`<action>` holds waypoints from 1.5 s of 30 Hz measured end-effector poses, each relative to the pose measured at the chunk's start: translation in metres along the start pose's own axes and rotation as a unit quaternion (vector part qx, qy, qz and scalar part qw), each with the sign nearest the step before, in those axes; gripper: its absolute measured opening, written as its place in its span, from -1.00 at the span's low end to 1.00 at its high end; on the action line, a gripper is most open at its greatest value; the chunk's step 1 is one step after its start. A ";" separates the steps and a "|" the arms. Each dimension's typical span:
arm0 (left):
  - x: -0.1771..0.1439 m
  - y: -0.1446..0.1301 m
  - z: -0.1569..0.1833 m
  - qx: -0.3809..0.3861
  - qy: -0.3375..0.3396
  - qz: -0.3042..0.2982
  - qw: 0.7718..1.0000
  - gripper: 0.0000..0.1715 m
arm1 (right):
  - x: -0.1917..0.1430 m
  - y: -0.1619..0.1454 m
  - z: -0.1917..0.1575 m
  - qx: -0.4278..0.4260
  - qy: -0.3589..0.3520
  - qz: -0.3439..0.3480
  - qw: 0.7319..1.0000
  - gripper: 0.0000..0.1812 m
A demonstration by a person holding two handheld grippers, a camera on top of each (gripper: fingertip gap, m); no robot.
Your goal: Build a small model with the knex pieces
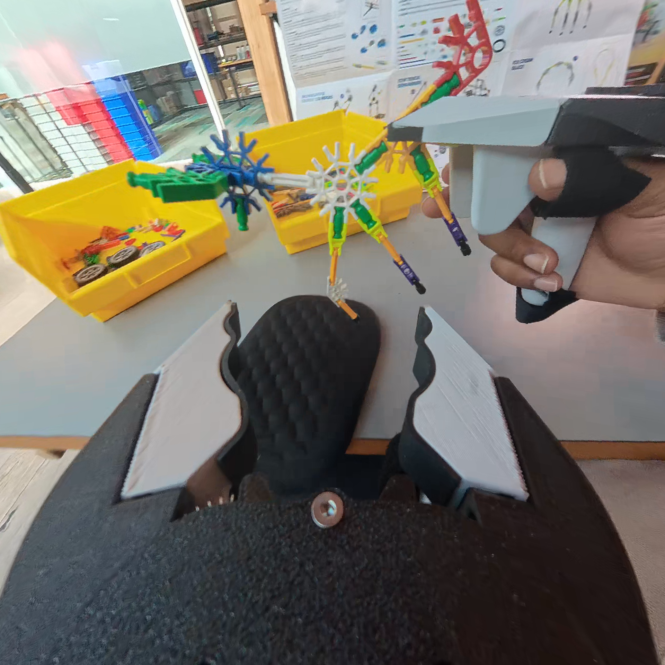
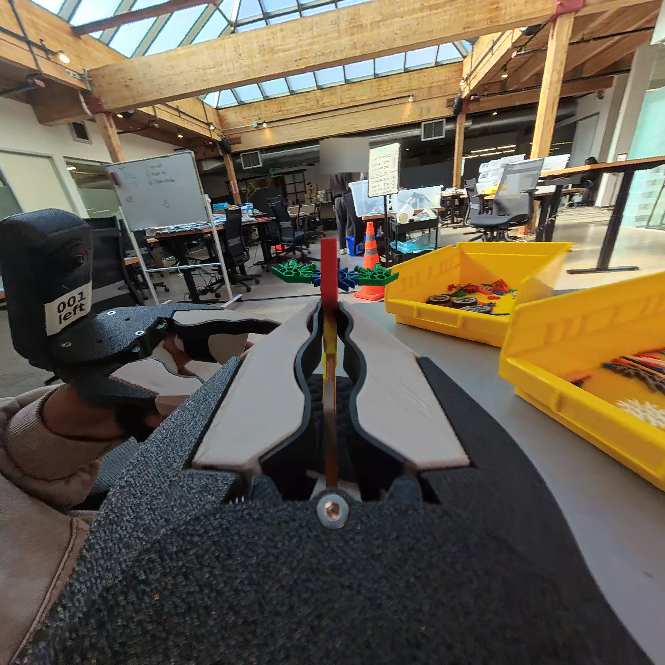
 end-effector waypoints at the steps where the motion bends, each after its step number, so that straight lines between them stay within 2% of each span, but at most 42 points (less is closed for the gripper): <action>1: 0.008 0.006 0.008 0.006 -0.020 0.006 1.000 0.13 | -0.015 0.004 0.008 0.002 -0.023 0.001 1.000 -0.95; 5: 0.040 0.030 0.049 0.006 -0.134 0.026 0.991 0.06 | -0.077 0.015 0.033 0.018 -0.107 0.006 0.994 -0.95; 10: 0.079 0.058 0.102 0.003 -0.299 0.022 0.954 -0.03 | -0.144 0.028 0.055 0.080 -0.175 0.021 0.981 -0.95; 14: 0.112 0.067 0.150 0.002 -0.454 -0.034 0.890 -0.11 | -0.181 0.053 0.074 0.133 -0.183 0.067 0.972 -0.96; 17: 0.131 0.092 0.183 -0.021 -0.553 -0.020 0.833 -0.19 | -0.197 0.069 0.097 0.166 -0.176 0.100 0.965 -0.97; 20: 0.157 0.118 0.206 -0.050 -0.615 0.005 0.787 -0.29 | -0.207 0.074 0.123 0.173 -0.171 0.121 0.962 -0.95; 23: 0.186 0.132 0.220 -0.133 -0.658 -0.006 0.741 -0.50 | -0.217 0.063 0.147 0.176 -0.175 0.128 0.960 -0.95; 26: 0.209 0.118 0.230 -0.205 -0.695 -0.041 0.688 -0.77 | -0.230 0.040 0.161 0.196 -0.163 0.136 0.957 -0.96; 27: 0.216 0.108 0.233 -0.227 -0.699 -0.056 0.676 -0.88 | -0.233 0.030 0.164 0.206 -0.166 0.124 0.956 -0.96; 29: 0.227 0.089 0.235 -0.270 -0.701 -0.104 0.652 -0.91 | -0.237 0.010 0.170 0.228 -0.181 0.072 0.954 -0.96; 31: 0.231 0.076 0.236 -0.286 -0.698 -0.139 0.642 -0.92 | -0.238 -0.002 0.171 0.218 -0.188 0.012 0.957 -0.95; 34: 0.228 0.078 0.235 -0.292 -0.703 -0.147 0.631 -0.94 | -0.240 -0.002 0.169 0.215 -0.179 -0.004 0.960 -0.92; 37: 0.228 0.076 0.232 -0.279 -0.701 -0.150 0.639 -0.95 | -0.248 -0.002 0.170 0.198 -0.182 -0.015 0.963 -0.90; 40: 0.229 0.074 0.226 -0.283 -0.699 -0.161 0.636 -0.95 | -0.250 -0.003 0.168 0.190 -0.175 -0.030 0.966 -0.91; 45: 0.229 0.072 0.224 -0.259 -0.693 -0.154 0.655 -0.91 | -0.247 -0.006 0.162 0.175 -0.154 -0.040 0.972 -0.94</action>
Point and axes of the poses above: each gripper's, where its closed fingertips meet, x out along the fingers, y out of its top, z = x × y across the jaws, the point moved 2 cm from there along -x, back along the fingers, and after that the axes turned 3 degrees about -x, right-handed, at the moved point
